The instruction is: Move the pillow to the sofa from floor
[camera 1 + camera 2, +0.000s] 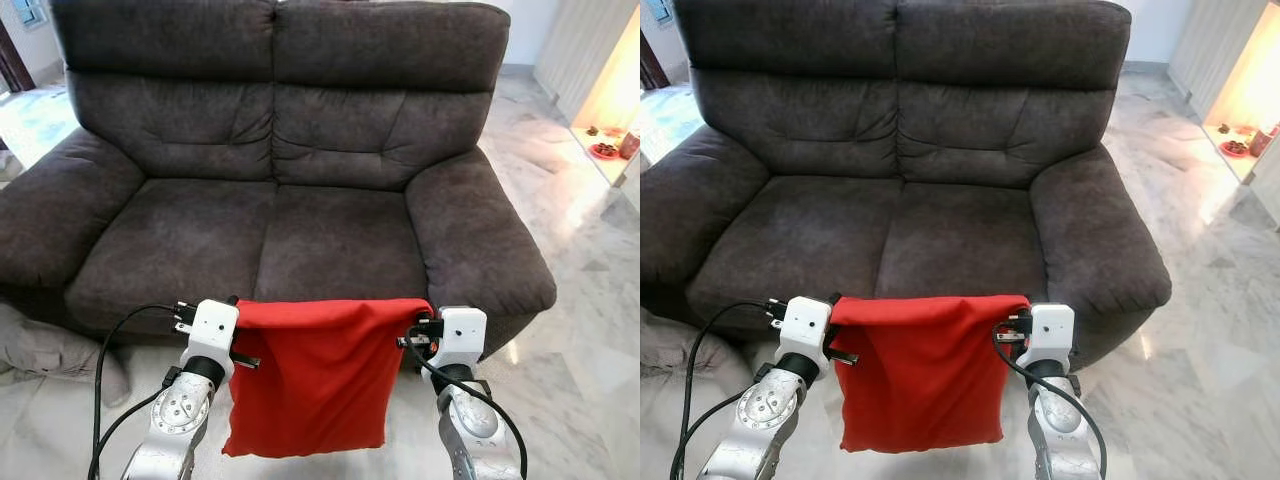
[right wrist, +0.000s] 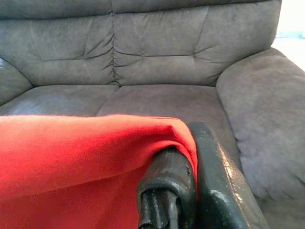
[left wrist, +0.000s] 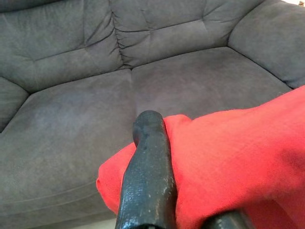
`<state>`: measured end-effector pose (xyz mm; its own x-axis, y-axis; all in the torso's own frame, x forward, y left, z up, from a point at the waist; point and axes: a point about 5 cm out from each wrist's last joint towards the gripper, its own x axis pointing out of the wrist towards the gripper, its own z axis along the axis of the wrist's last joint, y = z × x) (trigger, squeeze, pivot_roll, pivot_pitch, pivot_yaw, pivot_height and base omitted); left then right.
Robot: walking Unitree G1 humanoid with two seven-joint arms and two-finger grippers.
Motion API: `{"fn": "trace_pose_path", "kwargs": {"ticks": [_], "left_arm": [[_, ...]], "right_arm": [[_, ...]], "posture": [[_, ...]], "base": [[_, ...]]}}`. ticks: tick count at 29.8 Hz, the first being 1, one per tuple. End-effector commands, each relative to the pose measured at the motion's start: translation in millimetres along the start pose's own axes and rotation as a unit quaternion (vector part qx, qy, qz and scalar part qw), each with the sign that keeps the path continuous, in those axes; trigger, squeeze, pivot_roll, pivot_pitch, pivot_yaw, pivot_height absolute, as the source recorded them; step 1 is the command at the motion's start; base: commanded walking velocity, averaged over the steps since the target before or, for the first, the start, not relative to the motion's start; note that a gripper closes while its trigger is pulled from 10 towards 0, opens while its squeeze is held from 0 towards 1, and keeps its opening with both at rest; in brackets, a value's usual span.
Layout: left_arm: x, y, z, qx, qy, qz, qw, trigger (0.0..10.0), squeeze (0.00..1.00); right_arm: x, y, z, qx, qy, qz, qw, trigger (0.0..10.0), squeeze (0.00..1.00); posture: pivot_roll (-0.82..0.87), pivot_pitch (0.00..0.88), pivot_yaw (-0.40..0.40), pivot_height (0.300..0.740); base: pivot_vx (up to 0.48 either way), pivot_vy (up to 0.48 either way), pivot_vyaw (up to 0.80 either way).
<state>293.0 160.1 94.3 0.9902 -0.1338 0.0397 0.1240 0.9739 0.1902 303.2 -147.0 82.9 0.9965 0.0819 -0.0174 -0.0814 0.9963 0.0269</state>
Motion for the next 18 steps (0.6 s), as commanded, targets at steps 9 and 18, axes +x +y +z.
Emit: {"fn": "trace_pose_path", "kwargs": {"ticks": [9, 18], "left_arm": [[3.5, 20.8, 20.6, 0.007, -0.043, 0.03, 0.999, 10.0, 0.0], [5.4, 25.5, 26.6, 0.009, -0.051, 0.035, 0.998, 10.0, 0.0]], "right_arm": [[13.1, 9.8, 32.0, 0.014, -0.069, 0.034, 0.997, 10.0, 0.0], [20.8, 16.1, 51.1, 0.034, -0.096, 0.052, 0.993, 10.0, 0.0]], "posture": [[0.07, 0.138, 0.006, 0.74], [0.07, 0.139, 0.005, 0.74]], "base": [[0.378, 0.0, -0.33], [0.374, 0.0, 0.0]]}}
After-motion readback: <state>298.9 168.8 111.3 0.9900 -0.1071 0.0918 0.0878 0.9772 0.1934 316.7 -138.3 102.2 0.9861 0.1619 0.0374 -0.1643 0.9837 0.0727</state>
